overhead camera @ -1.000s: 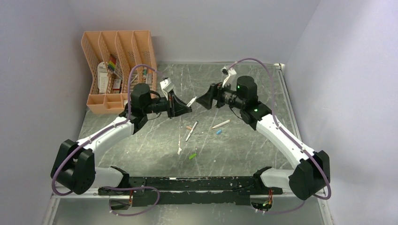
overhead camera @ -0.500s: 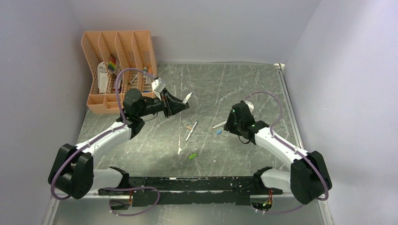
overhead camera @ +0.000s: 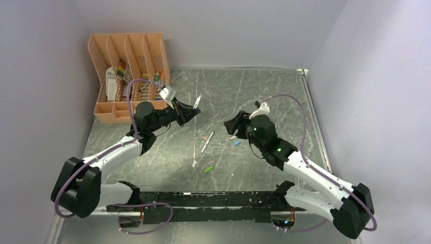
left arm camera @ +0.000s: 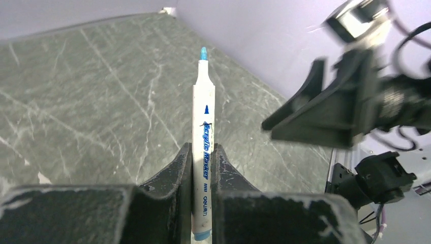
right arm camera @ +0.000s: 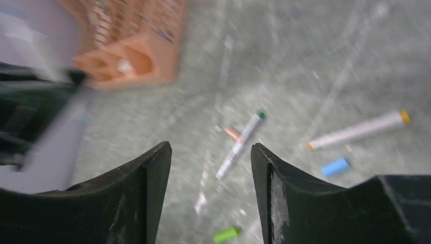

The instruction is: Insert the pens into the pen caps

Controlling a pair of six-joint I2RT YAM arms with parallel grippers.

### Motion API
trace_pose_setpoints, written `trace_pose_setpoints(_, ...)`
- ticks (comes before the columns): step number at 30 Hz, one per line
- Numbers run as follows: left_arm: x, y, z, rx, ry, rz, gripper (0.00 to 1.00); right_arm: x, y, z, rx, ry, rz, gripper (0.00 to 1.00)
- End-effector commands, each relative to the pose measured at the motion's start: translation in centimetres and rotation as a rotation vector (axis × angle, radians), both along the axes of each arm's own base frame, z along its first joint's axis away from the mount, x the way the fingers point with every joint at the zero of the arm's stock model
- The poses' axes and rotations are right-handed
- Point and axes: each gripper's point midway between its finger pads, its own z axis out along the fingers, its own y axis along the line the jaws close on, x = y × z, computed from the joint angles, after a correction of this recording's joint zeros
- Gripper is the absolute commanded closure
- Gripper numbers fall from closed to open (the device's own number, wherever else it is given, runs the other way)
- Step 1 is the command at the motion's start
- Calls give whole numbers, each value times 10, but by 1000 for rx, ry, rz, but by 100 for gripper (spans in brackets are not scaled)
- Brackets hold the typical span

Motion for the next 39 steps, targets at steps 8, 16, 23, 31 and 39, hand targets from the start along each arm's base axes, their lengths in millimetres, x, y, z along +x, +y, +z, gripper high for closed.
trace_pose_setpoints(8, -15, -34, 8, -10, -41, -9, 93, 30, 65, 129, 184, -363, 220, 31)
trace_pose_setpoints(16, -19, -44, 12, -7, -46, -26, 93, 34, 79, 139, 189, -392, 266, 45)
trace_pose_setpoints(23, -17, -54, 6, 12, -21, -47, 93, 34, 86, 134, 191, -378, 298, 54)
trace_pose_setpoints(31, -21, -58, 15, -30, -8, -71, 93, 32, 85, 124, 177, -364, 304, 87)
trace_pose_setpoints(39, -31, -60, 30, -62, -22, -114, 93, 32, 84, 119, 153, -365, 310, 65)
